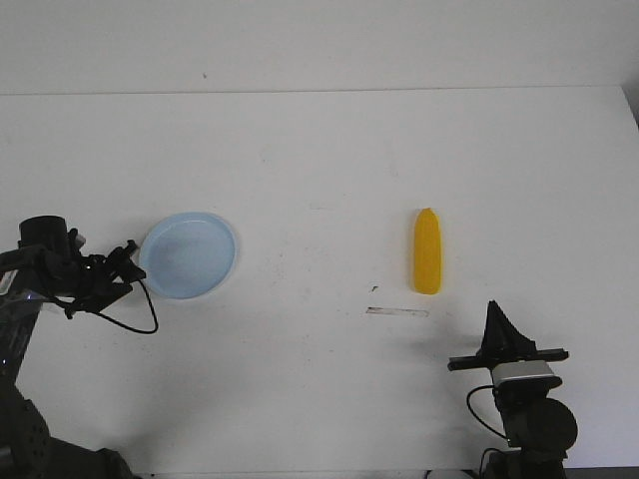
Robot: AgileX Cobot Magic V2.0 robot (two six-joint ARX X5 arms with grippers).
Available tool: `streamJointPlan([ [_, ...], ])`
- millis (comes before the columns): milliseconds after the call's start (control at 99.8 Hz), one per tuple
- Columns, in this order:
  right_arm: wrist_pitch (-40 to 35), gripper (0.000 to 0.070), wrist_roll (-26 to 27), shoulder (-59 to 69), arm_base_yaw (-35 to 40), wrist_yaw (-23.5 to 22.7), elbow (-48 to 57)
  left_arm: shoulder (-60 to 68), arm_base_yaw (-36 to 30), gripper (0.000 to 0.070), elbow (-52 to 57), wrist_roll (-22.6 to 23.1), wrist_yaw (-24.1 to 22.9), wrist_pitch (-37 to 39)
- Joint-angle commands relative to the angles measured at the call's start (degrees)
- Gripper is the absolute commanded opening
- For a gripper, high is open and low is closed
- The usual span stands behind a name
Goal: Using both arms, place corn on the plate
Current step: 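Reach the left gripper to the edge of the light blue plate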
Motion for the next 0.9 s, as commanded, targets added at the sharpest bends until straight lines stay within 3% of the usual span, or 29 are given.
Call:
streamJointPlan([
  [0, 0.7, 0.0013, -0.3, 0.1, 0.1, 0.0, -0.1, 1.4, 0.2, 0.0258, 0.9, 1.7, -0.2, 0.3],
  [891, 0.7, 0.0013, -0.3, 0.1, 0.1, 0.0, -0.1, 8.5, -4.2, 0.0245, 0.9, 1.7, -0.2, 7.0],
])
